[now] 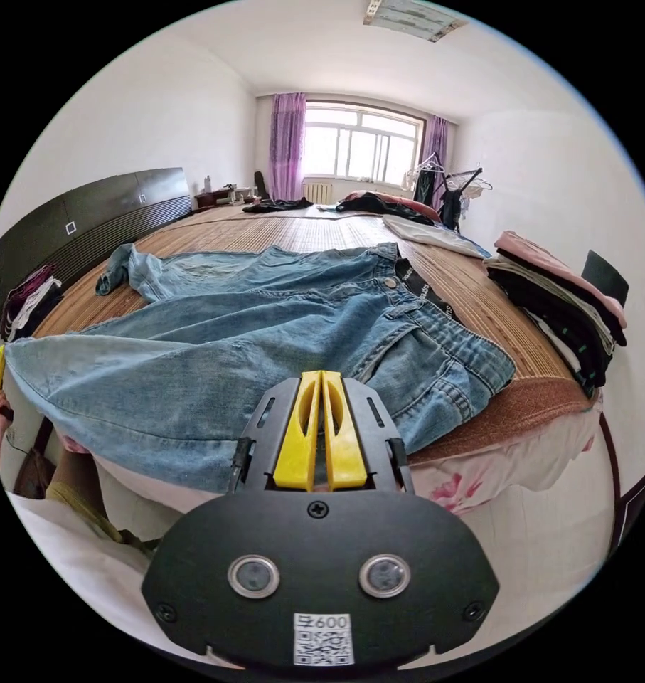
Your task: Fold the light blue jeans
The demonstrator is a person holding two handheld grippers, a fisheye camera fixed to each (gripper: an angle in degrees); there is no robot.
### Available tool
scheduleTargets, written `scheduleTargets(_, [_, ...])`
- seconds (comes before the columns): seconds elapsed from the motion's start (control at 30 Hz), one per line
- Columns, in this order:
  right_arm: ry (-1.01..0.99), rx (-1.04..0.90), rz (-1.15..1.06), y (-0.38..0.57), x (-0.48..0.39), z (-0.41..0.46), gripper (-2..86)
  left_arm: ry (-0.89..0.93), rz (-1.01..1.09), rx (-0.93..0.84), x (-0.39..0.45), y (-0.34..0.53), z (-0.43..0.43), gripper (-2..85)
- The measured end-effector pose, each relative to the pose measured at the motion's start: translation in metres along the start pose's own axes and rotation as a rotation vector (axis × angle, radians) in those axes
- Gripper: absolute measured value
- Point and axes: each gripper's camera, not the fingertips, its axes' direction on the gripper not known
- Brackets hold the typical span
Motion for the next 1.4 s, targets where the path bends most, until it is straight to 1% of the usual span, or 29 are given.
scheduleTargets(0.1, [0.01, -0.013, 0.015, -0.005, 0.002, 0.006, -0.9, 0.027, -0.052, -0.069, -0.001, -0.009, 0.01, 2.3])
scheduleTargets(0.17, [0.018, -0.01, 0.021, -0.006, 0.003, 0.01, -0.9, 0.041, -0.128, -0.164, -0.012, -0.017, 0.023, 2.2])
scheduleTargets(0.23, [0.022, -0.016, 0.037, -0.009, 0.005, 0.012, -0.9, 0.093, -0.131, -0.226, -0.017, -0.021, 0.036, 2.2])
scheduleTargets(0.27, [0.023, -0.029, 0.06, -0.013, 0.008, 0.012, -0.9, 0.088, -0.161, -0.27, -0.021, -0.021, 0.045, 2.3])
scheduleTargets(0.3, [0.023, -0.04, 0.076, -0.017, 0.01, 0.011, -0.9, 0.09, -0.165, -0.275, -0.021, -0.018, 0.048, 2.3])
scheduleTargets(0.37, [0.026, -0.069, 0.112, -0.036, 0.01, 0.0, -0.9, 0.157, -0.193, -0.275, -0.014, -0.003, 0.057, 2.4])
scheduleTargets(0.4, [0.015, -0.046, 0.103, -0.04, 0.006, -0.007, -0.9, 0.169, -0.202, -0.276, -0.013, 0.001, 0.057, 2.4])
scheduleTargets(0.47, [-0.044, 0.062, 0.061, -0.06, -0.018, -0.031, -0.9, 0.169, -0.208, -0.277, -0.003, 0.018, 0.054, 2.3])
scheduleTargets(0.5, [-0.067, 0.075, 0.039, -0.066, -0.027, -0.034, -0.9, 0.155, -0.204, -0.281, -0.001, 0.022, 0.053, 2.3])
scheduleTargets(0.57, [-0.156, 0.058, -0.104, -0.097, -0.072, -0.028, -0.9, 0.109, -0.199, -0.307, 0.008, 0.043, 0.05, 2.3])
scheduleTargets(0.63, [-0.178, 0.026, -0.169, -0.118, -0.101, -0.013, -0.9, 0.073, -0.21, -0.293, 0.012, 0.059, 0.042, 2.5])
scheduleTargets(0.7, [-0.224, -0.017, -0.199, -0.137, -0.119, 0.006, -0.9, 0.053, -0.224, -0.216, 0.015, 0.075, 0.024, 2.8])
scheduleTargets(0.77, [-0.312, -0.087, -0.2, -0.157, -0.131, 0.033, -0.9, 0.023, -0.246, -0.116, 0.021, 0.095, 0.0, 2.7])
scheduleTargets(0.8, [-0.336, -0.113, -0.202, -0.161, -0.135, 0.042, -0.9, 0.006, -0.243, -0.096, 0.026, 0.1, -0.002, 2.6])
scheduleTargets(0.83, [-0.385, -0.18, -0.228, -0.166, -0.145, 0.059, -0.9, -0.027, -0.213, -0.071, 0.041, 0.109, 0.001, 2.3])
scheduleTargets(0.9, [-0.412, -0.301, -0.305, -0.167, -0.169, 0.087, -0.9, -0.078, -0.135, -0.102, 0.071, 0.123, 0.028, 1.9])
scheduleTargets(0.93, [-0.359, -0.358, -0.376, -0.161, -0.188, 0.103, -0.9, -0.114, -0.069, -0.175, 0.094, 0.133, 0.063, 1.7])
scheduleTargets(0.97, [-0.319, -0.29, -0.41, -0.156, -0.198, 0.098, -0.9, -0.145, 0.019, -0.282, 0.12, 0.146, 0.109, 1.5])
scheduleTargets(1.0, [-0.3, -0.276, -0.425, -0.154, -0.202, 0.096, -0.9, -0.161, 0.066, -0.343, 0.133, 0.154, 0.134, 1.3])
scheduleTargets(1.07, [-0.246, -0.27, -0.466, -0.147, -0.219, 0.091, -0.9, -0.232, 0.266, -0.58, 0.182, 0.2, 0.243, 0.7])
scheduleTargets(1.1, [-0.237, -0.26, -0.476, -0.144, -0.222, 0.089, -0.9, -0.25, 0.321, -0.634, 0.192, 0.215, 0.27, 0.6])
scheduleTargets(1.17, [-0.219, -0.204, -0.484, -0.128, -0.228, 0.082, -0.9, -0.343, 0.479, -0.845, 0.214, 0.281, 0.373, 0.5])
scheduleTargets(1.2, [-0.221, -0.188, -0.474, -0.125, -0.227, 0.081, -0.9, -0.375, 0.513, -0.904, 0.214, 0.3, 0.398, 0.5])
scheduleTargets(1.23, [-0.233, -0.163, -0.459, -0.118, -0.225, 0.078, -0.9, -0.463, 0.592, -1.045, 0.212, 0.341, 0.447, 0.5])
scheduleTargets(1.27, [-0.241, -0.159, -0.444, -0.116, -0.224, 0.076, -0.9, -0.559, 0.703, -1.148, 0.21, 0.383, 0.486, 0.5])
scheduleTargets(1.3, [-0.242, -0.164, -0.44, -0.117, -0.225, 0.076, -0.9, -0.572, 0.758, -1.118, 0.217, 0.396, 0.497, 0.5])
scheduleTargets(1.33, [-0.246, -0.174, -0.436, -0.119, -0.228, 0.076, -0.9, -0.628, 0.823, -1.108, 0.227, 0.417, 0.519, 0.6])
scheduleTargets(1.4, [-0.245, -0.181, -0.428, -0.123, -0.234, 0.078, -0.9, -0.694, 0.886, -1.15, 0.237, 0.448, 0.552, 0.7])
